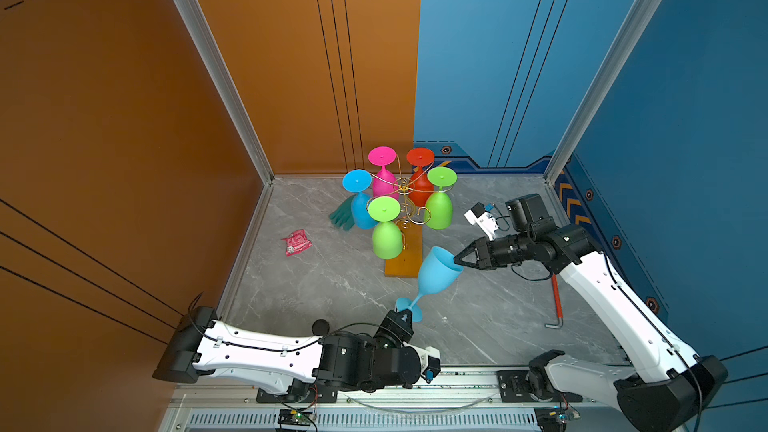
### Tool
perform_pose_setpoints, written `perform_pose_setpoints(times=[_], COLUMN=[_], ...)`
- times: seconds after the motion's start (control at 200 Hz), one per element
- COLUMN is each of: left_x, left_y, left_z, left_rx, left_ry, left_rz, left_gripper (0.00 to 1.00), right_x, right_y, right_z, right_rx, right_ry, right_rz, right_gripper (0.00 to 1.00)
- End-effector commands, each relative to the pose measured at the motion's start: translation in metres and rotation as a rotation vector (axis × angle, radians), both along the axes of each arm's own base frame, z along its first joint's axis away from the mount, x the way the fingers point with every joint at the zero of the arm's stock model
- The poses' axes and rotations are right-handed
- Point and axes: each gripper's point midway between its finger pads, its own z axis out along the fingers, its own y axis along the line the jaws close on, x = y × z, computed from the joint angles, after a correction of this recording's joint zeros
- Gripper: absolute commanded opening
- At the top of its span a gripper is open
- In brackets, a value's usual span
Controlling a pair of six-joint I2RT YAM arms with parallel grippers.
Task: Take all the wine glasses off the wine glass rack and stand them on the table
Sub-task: 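Grasp the upright glass's bowl with the right gripper while the left releases, then carry the light-blue glass away from the robot with the right gripper while the left withdraws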
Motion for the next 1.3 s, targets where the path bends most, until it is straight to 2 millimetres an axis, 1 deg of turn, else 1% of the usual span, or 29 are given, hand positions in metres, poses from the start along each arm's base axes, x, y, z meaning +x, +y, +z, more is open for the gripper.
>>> perform_pose_setpoints(times=[0.0,0.12,0.22,0.24,0.39,0.461,0.521,0.616,0.656,0.731,0.821,0.876,0.946,1.041,1.181,1.296], left_x=[0.000,0.000,0.000,0.000,-0.001,-0.002,-0.003,-0.005,-0.006,-0.008,-0.005,0.004,0.016,0.030,0.050,0.065], left_y=[0.003,0.003,0.003,0.003,0.002,0.003,0.004,0.005,0.005,0.005,0.008,0.014,0.028,0.048,0.076,0.101], left_z=[0.005,0.005,0.004,0.003,0.001,0.002,0.003,0.004,0.005,0.008,0.021,0.031,0.045,0.062,0.077,0.084], left_rx=[-0.024,-0.024,-0.021,-0.020,-0.044,-0.086,-0.126,-0.192,-0.225,-0.305,-0.438,-0.516,-0.617,-0.771,-0.971,-1.077], left_ry=[-0.021,-0.023,-0.022,-0.020,0.005,0.034,0.059,0.105,0.132,0.190,0.252,0.255,0.247,0.263,0.303,0.298], left_rz=[0.013,0.014,0.013,0.012,0.020,0.034,0.045,0.062,0.069,0.090,0.143,0.200,0.282,0.388,0.513,0.609], left_gripper=[0.00,0.00,0.00,0.01,0.15,0.24,0.33,0.53,0.59,0.66,0.71,0.72,0.73,0.79,0.81,0.81], right_x=[-0.008,-0.008,-0.007,-0.007,-0.005,-0.002,-0.001,0.001,0.002,0.005,0.010,0.012,0.015,0.020,0.034,0.046], right_y=[0.001,0.000,-0.002,-0.002,-0.006,-0.009,-0.012,-0.015,-0.016,-0.021,-0.027,-0.031,-0.037,-0.048,-0.072,-0.090], right_z=[-0.004,-0.004,-0.006,-0.005,-0.004,-0.004,-0.002,0.003,0.004,0.007,0.007,0.006,0.005,0.000,-0.010,-0.019], right_rx=[-0.013,-0.019,-0.030,-0.031,-0.051,-0.071,-0.084,-0.094,-0.101,-0.122,-0.158,-0.183,-0.216,-0.284,-0.433,-0.524], right_ry=[0.012,0.005,0.002,-0.002,-0.026,-0.052,-0.072,-0.103,-0.114,-0.145,-0.185,-0.206,-0.222,-0.233,-0.255,-0.259], right_rz=[0.028,0.025,0.019,0.017,0.001,-0.017,-0.029,-0.041,-0.047,-0.067,-0.087,-0.097,-0.108,-0.132,-0.201,-0.253], right_gripper=[0.06,0.00,0.00,0.00,0.00,0.00,0.00,0.00,0.00,0.00,0.00,0.00,0.00,0.00,0.00,0.00])
